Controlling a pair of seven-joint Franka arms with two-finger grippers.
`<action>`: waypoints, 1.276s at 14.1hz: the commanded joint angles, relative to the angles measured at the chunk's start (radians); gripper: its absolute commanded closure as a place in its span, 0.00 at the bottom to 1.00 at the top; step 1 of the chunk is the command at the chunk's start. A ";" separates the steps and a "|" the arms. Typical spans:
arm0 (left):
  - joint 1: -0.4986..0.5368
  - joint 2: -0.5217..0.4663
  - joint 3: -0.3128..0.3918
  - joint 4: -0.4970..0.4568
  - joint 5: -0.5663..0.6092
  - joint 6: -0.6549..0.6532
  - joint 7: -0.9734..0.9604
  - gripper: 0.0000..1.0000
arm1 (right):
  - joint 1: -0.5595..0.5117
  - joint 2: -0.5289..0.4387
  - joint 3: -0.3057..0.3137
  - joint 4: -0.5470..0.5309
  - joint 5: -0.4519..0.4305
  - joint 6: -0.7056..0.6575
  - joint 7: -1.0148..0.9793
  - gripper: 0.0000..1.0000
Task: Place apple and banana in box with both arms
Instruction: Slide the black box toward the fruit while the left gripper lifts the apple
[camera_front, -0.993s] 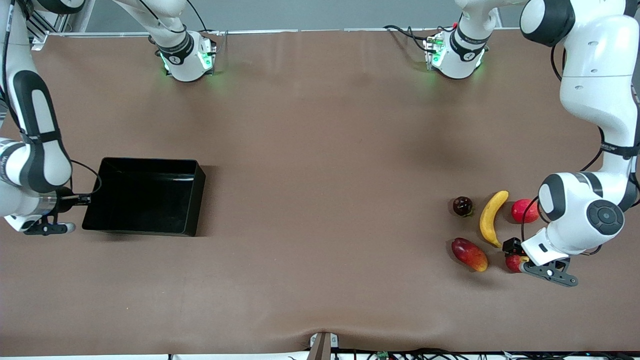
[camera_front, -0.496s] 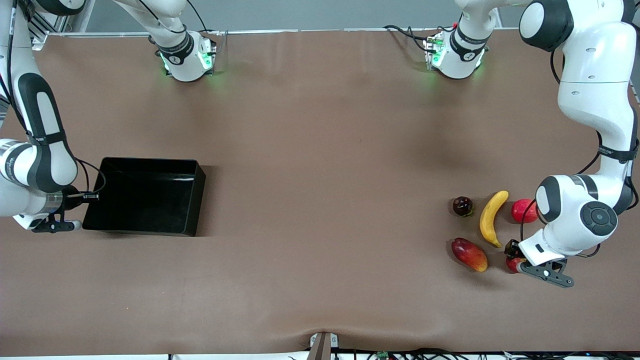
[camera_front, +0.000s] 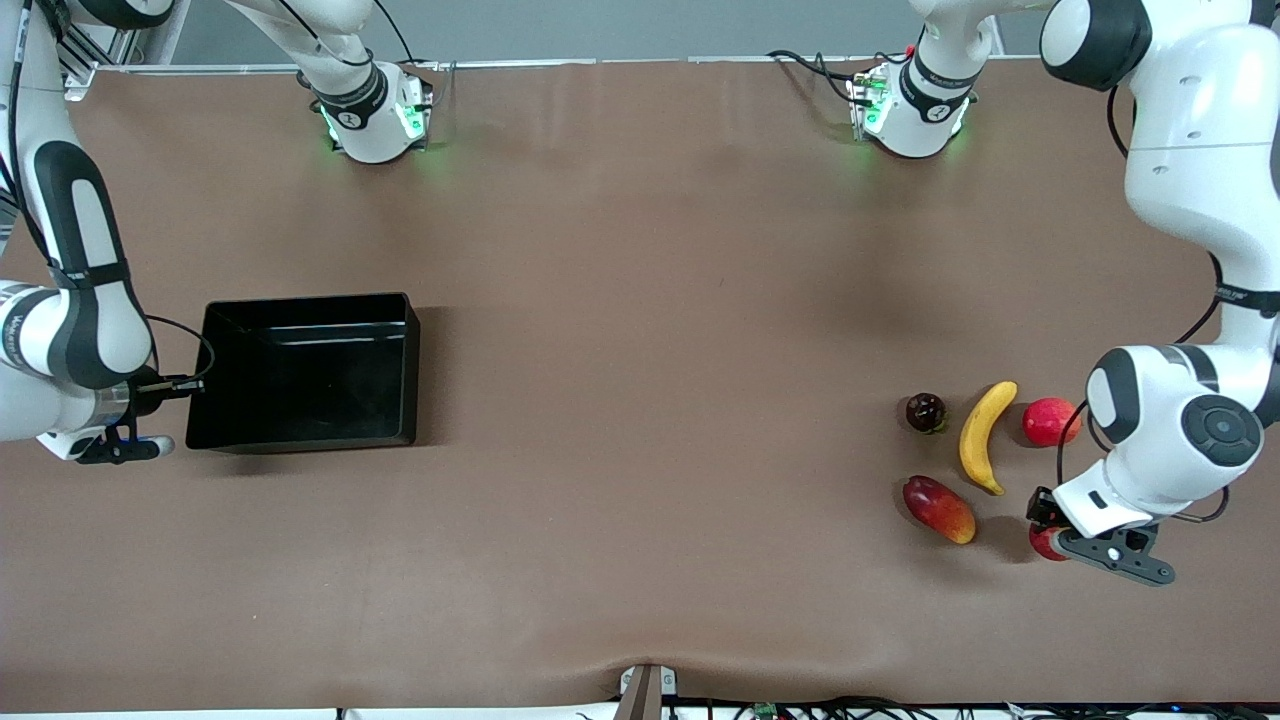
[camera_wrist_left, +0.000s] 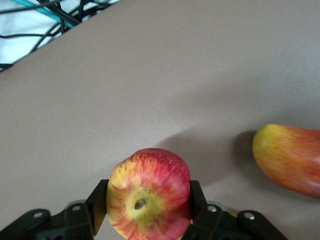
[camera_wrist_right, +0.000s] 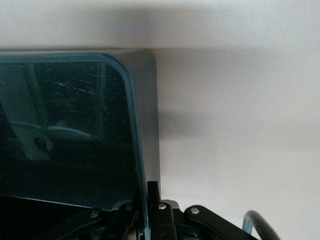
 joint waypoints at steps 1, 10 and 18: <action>-0.009 -0.097 -0.034 -0.031 0.002 -0.097 -0.024 1.00 | 0.011 -0.018 0.022 0.096 0.077 -0.155 0.012 1.00; -0.004 -0.286 -0.139 -0.053 0.004 -0.403 -0.191 1.00 | 0.251 -0.061 0.018 0.125 0.319 -0.219 0.069 1.00; 0.002 -0.425 -0.196 -0.132 -0.065 -0.526 -0.317 1.00 | 0.592 -0.051 0.017 0.107 0.350 -0.009 0.573 1.00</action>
